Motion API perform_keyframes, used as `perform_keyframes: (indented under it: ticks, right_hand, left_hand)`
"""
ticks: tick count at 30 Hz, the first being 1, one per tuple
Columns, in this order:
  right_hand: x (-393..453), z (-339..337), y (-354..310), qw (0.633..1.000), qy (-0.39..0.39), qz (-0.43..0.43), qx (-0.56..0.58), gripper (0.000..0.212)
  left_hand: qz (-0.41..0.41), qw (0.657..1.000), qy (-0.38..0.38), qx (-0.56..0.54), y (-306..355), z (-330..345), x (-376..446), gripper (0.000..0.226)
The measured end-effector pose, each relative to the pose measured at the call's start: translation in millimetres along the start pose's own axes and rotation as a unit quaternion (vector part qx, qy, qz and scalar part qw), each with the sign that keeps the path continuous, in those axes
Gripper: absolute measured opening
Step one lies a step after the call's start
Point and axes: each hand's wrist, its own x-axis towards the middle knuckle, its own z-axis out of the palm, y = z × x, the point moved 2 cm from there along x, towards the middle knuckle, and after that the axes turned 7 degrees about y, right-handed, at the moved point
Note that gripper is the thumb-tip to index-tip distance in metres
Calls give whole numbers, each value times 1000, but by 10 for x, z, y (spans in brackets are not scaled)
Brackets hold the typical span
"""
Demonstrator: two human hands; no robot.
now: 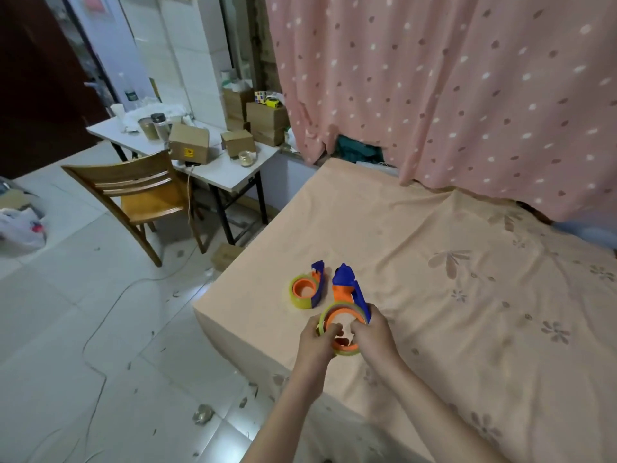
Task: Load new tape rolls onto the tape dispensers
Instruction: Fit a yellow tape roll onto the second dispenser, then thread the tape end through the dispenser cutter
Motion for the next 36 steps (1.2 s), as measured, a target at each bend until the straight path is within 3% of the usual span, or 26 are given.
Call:
perform_keyframes:
  ticks: [9, 13, 15, 20, 23, 26, 29, 32, 36]
  right_hand:
    - [841, 239, -197, 1000, -16, -11, -24, 21]
    - [1123, 233, -263, 999, 10, -7, -33, 15]
    - [1202, 226, -289, 1000, 5, -2, -17, 13]
    - [1482, 161, -384, 999, -16, 3, 48, 27]
    - [1549, 157, -450, 996, 5, 35, 86, 25]
    - [1600, 227, -479, 992, 2, 73, 107, 24]
    - [1654, 265, -546, 996, 18, 57, 66, 49]
    - [1656, 169, -619, 993, 119, -8, 3, 59]
    - [1596, 192, -611, 997, -12, -47, -60, 82]
  left_hand:
    - [19, 999, -34, 15, 421, 89, 682, 24]
    - [34, 997, -34, 57, 499, 208, 919, 63]
    - [25, 996, -52, 63, 534, 261, 998, 71]
    - [-42, 991, -123, 21, 755, 373, 1309, 54]
    - [-91, 971, -219, 4, 864, 448, 1448, 48]
    - [-106, 959, -262, 24, 947, 552, 1579, 45]
    - [-95, 953, -282, 49, 977, 608, 1774, 70]
    - [-78, 952, -294, 41, 1034, 643, 1958, 49]
    - [-75, 937, -336, 55, 1034, 691, 2063, 49]
